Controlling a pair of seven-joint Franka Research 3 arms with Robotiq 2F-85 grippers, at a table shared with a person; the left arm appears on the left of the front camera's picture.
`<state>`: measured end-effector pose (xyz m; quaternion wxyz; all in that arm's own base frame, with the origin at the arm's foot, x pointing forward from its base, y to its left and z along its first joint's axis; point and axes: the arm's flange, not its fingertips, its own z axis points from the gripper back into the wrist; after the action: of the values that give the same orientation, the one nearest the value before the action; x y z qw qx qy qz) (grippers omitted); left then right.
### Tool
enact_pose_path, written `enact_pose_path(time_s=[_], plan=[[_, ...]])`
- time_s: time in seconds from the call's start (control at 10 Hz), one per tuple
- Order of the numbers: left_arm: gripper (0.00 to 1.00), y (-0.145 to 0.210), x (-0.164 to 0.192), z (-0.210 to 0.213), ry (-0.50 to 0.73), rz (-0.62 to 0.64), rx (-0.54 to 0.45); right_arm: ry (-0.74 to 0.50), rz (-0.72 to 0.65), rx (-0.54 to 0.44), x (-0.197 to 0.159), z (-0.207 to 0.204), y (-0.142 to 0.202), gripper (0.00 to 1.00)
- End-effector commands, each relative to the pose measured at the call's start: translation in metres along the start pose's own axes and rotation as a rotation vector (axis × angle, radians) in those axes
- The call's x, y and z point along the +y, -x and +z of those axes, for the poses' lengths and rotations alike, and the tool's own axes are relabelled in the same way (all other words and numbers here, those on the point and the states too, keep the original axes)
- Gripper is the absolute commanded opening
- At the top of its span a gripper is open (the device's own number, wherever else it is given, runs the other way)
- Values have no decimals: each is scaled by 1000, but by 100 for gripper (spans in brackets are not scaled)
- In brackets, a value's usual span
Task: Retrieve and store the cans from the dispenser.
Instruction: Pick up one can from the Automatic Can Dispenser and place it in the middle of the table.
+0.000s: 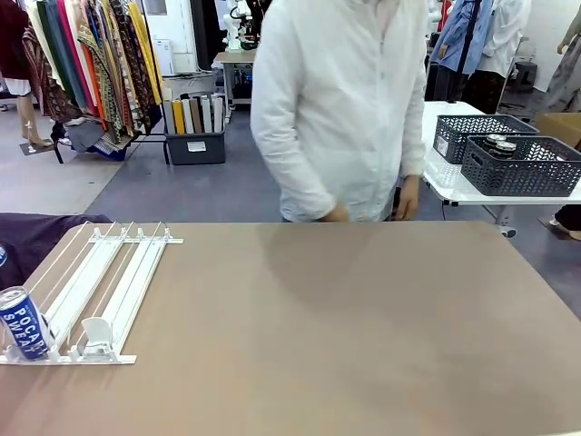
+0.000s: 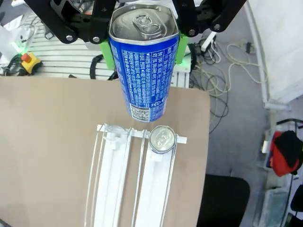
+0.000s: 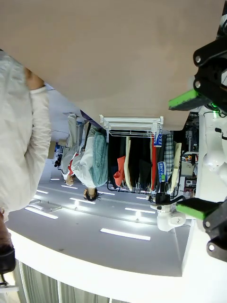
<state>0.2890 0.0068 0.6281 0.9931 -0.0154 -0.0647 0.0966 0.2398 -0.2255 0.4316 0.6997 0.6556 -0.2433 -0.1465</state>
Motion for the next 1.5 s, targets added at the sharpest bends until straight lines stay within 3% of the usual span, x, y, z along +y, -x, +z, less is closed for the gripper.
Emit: enact_pose_path(time_s=[0.0, 0.3, 0.5, 0.7, 1.0, 1.4], plan=[[0, -9, -41, -4, 79, -102, -23, -13, 23, -4, 2, 0, -1, 100], [0, -40, -199, -40, 136, -393, -13, -13, 23, -4, 2, 0, -1, 100], [0, -48, -306, -92, 171, -534, -26, -13, 23, -4, 2, 0, -1, 100], [0, -42, -385, -145, 123, -695, -27, -13, 23, -4, 2, 0, -1, 100], [0, -30, -439, -209, 5, -819, 51, -13, 23, -4, 2, 0, -1, 100], [0, -28, -440, -242, -26, -834, 98, -13, 23, -4, 2, 0, -1, 100]])
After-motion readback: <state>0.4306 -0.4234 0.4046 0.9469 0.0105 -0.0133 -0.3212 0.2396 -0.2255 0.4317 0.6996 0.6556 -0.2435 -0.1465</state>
